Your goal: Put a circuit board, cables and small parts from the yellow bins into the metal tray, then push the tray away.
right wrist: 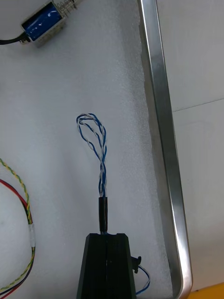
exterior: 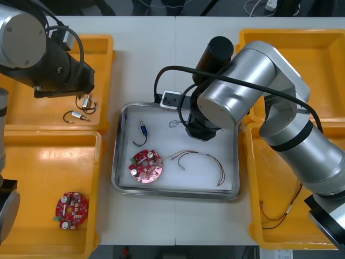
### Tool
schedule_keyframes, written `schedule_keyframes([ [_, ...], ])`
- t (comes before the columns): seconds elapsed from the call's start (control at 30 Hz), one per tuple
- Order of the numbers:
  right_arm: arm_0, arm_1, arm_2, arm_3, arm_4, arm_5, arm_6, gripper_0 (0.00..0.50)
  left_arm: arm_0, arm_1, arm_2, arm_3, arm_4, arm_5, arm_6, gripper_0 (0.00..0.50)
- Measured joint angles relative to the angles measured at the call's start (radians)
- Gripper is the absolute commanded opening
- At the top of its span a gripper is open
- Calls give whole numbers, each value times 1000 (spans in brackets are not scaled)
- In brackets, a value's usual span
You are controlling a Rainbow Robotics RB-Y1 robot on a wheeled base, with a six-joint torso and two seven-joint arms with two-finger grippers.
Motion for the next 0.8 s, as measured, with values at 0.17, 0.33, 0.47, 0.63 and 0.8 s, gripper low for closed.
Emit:
schedule_keyframes([
  [0.17,1,0,23,55,23,-38,3,0,0,0,0,0,2,0,0,3],
  [0.33,7,-1,25,87,23,-56,27,0,0,0,0,0,4,0,0,4],
  [0.47,18,-9,25,91,22,-74,27,0,0,0,0,0,6,0,0,3],
  [0.63,23,-17,25,91,20,-74,27,225,0,0,0,0,6,0,0,3],
  [0.8,24,-22,25,92,16,-74,27,500,0,0,0,0,6,0,0,6],
])
